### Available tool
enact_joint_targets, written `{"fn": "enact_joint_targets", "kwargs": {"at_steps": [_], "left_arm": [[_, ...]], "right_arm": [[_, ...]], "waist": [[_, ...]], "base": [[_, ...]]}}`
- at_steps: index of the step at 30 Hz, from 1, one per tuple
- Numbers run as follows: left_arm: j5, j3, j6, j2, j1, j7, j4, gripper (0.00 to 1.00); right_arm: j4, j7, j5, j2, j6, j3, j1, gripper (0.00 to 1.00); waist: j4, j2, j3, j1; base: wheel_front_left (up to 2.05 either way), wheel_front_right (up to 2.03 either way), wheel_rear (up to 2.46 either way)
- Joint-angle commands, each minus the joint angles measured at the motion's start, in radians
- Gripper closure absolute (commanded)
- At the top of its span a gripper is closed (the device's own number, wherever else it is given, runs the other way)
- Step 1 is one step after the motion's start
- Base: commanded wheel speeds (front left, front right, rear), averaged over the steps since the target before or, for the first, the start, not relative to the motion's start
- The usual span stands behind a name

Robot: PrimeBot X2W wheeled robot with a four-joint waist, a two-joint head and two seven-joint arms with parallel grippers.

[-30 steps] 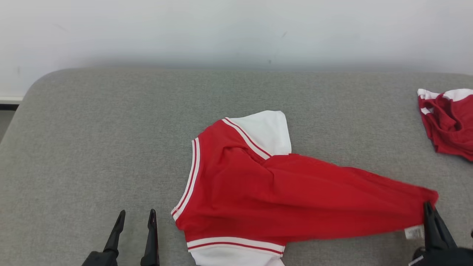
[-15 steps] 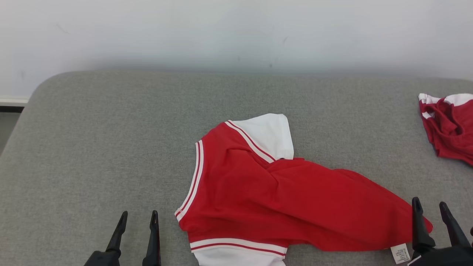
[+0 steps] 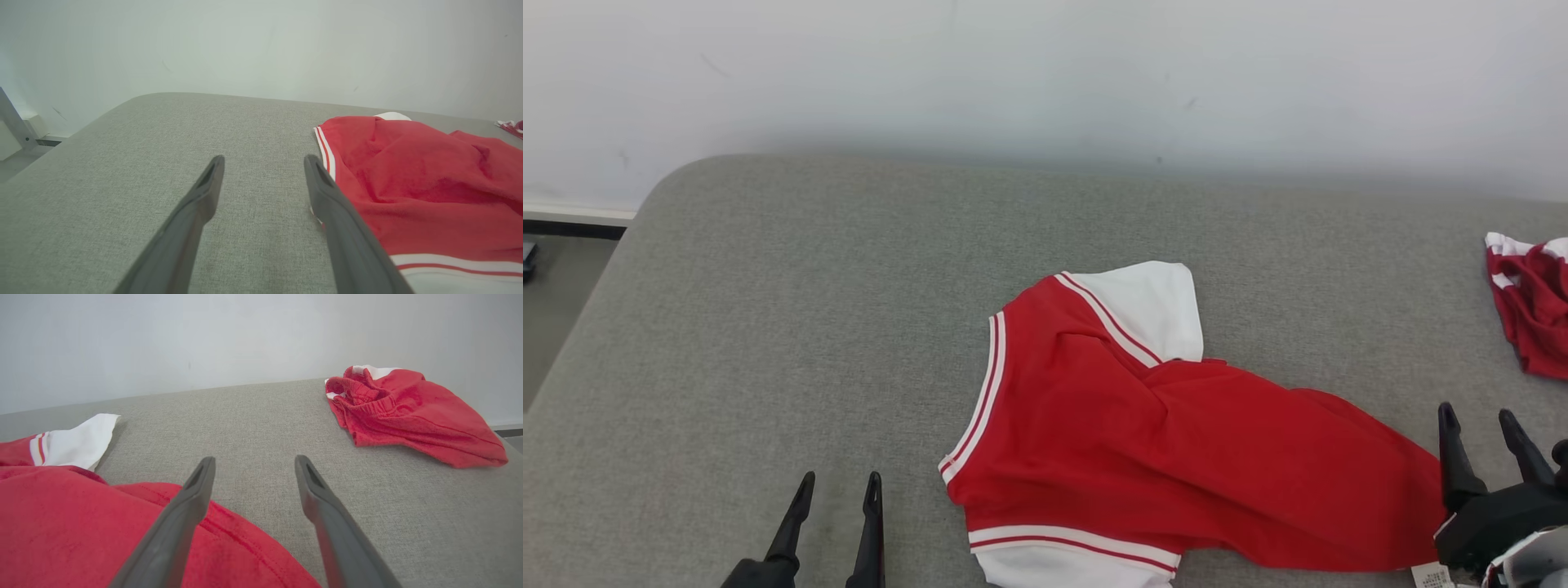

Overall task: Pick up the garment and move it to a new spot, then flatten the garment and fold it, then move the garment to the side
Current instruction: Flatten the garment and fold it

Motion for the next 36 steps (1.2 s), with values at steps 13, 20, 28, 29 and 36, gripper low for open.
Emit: {"fn": "enact_joint_targets", "kwargs": {"at_steps": [13,20,28,29,36], "left_arm": [[0.008,0.033,0.005,0.010,0.083,-0.003,-0.010,0.00],[0.001,0.052,0.016,0.012,0.112,-0.003,-0.038,0.00],[-0.002,0.063,0.014,0.011,0.121,-0.003,-0.044,0.00],[-0.002,0.062,0.014,0.010,0.120,-0.003,-0.044,0.00],[0.004,0.060,0.013,0.009,0.112,-0.003,-0.045,0.00]], "right_arm": [[-0.049,-0.249,0.034,0.056,-0.003,0.085,0.069,0.00],[-0.238,-0.264,0.033,0.078,-0.003,0.148,0.132,0.00],[-0.432,-0.264,0.019,0.129,-0.003,0.169,0.208,0.00],[-0.442,-0.264,0.016,0.134,-0.003,0.165,0.221,0.00],[-0.459,-0.264,0.016,0.174,-0.003,0.159,0.266,0.00]], "waist": [[-0.020,0.0000,-0.064,0.0000],[-0.062,0.0000,-0.065,0.0000],[-0.100,0.0000,-0.062,0.0000],[-0.102,0.0000,-0.062,0.0000],[-0.119,0.0000,-0.053,0.0000]], "base": [[0.00,0.00,0.00],[0.00,0.00,0.00],[0.00,0.00,0.00],[0.00,0.00,0.00],[0.00,0.00,0.00]]}}
